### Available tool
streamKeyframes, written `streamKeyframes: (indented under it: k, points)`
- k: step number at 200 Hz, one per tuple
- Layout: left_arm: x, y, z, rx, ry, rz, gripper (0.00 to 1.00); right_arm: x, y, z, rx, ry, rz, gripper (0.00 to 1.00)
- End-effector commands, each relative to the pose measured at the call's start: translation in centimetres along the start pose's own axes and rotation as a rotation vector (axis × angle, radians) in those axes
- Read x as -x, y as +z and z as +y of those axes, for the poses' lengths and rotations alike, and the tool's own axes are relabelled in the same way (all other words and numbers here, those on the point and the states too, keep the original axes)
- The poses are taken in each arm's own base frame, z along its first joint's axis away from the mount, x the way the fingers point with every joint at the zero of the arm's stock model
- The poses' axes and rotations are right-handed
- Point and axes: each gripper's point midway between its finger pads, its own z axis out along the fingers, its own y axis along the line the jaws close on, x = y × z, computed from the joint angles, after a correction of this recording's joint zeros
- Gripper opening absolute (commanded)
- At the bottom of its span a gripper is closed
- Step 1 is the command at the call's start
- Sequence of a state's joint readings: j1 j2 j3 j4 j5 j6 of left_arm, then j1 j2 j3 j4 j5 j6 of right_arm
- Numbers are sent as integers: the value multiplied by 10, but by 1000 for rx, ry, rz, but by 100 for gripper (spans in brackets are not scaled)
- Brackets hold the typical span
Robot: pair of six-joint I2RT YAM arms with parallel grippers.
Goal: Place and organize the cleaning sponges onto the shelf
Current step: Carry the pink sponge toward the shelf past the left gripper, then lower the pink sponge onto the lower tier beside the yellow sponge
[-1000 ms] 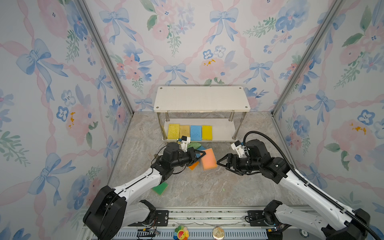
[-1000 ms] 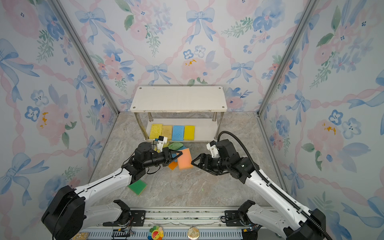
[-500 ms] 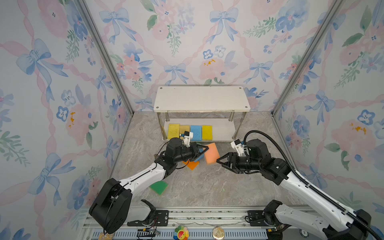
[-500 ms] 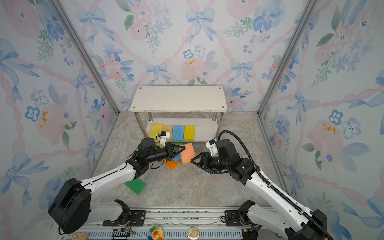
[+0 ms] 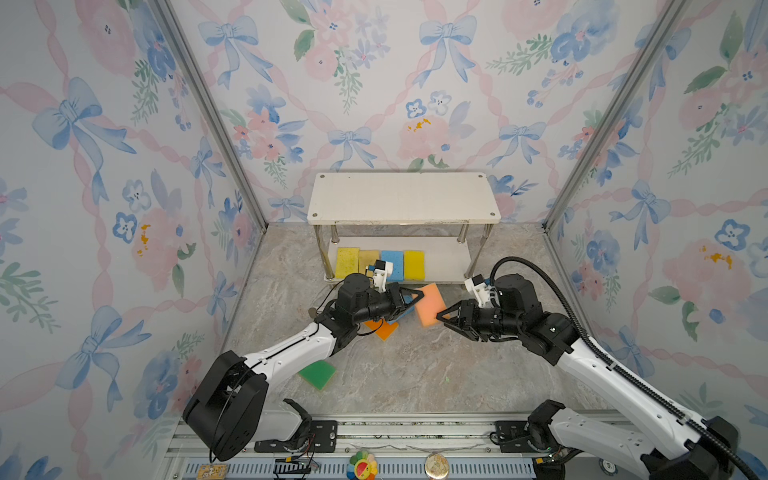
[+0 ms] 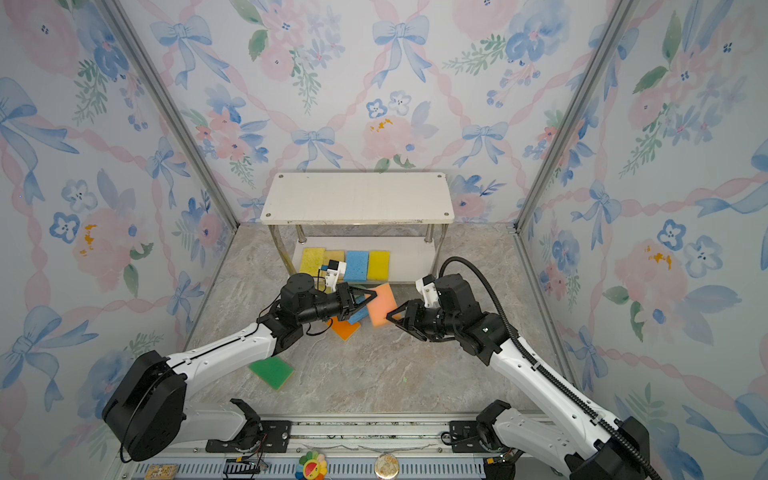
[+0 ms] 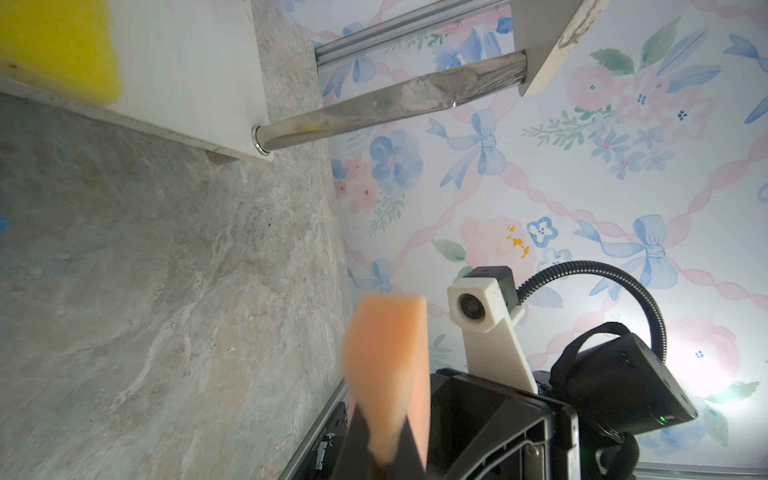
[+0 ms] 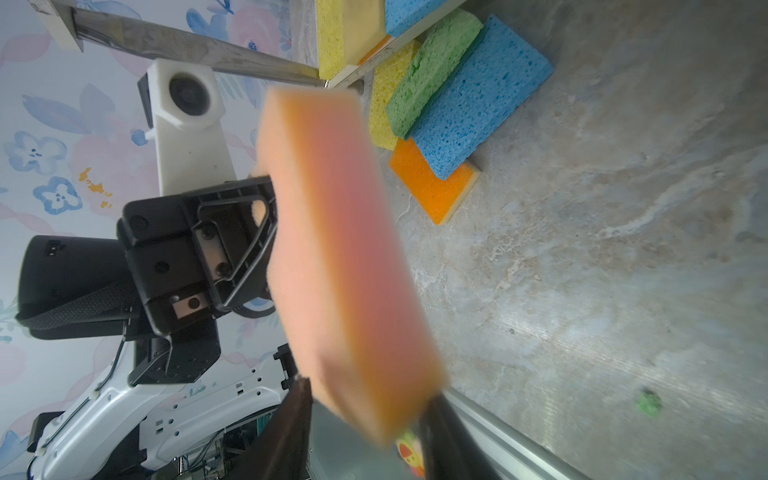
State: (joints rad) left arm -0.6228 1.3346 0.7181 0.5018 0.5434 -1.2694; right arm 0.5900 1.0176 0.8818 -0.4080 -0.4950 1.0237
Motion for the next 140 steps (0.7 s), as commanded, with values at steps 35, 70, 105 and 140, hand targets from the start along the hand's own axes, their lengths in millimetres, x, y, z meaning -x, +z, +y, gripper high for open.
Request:
streamKeyframes:
  k: [35, 70, 105, 140]
  points:
    - [2, 9, -16, -42, 16, 18, 0, -3, -6, -5, 2, -2, -1, 30]
    - [-1, 13, -19, -48, 21, 29, 0, -3, -6, -8, -2, 9, -6, 21]
    - [-3, 14, -18, -45, 20, 34, 1, -4, -9, -12, -15, 12, -19, 12]
    - [-3, 14, -23, -57, 31, 39, 25, 0, -11, -20, -45, 33, -58, 7]
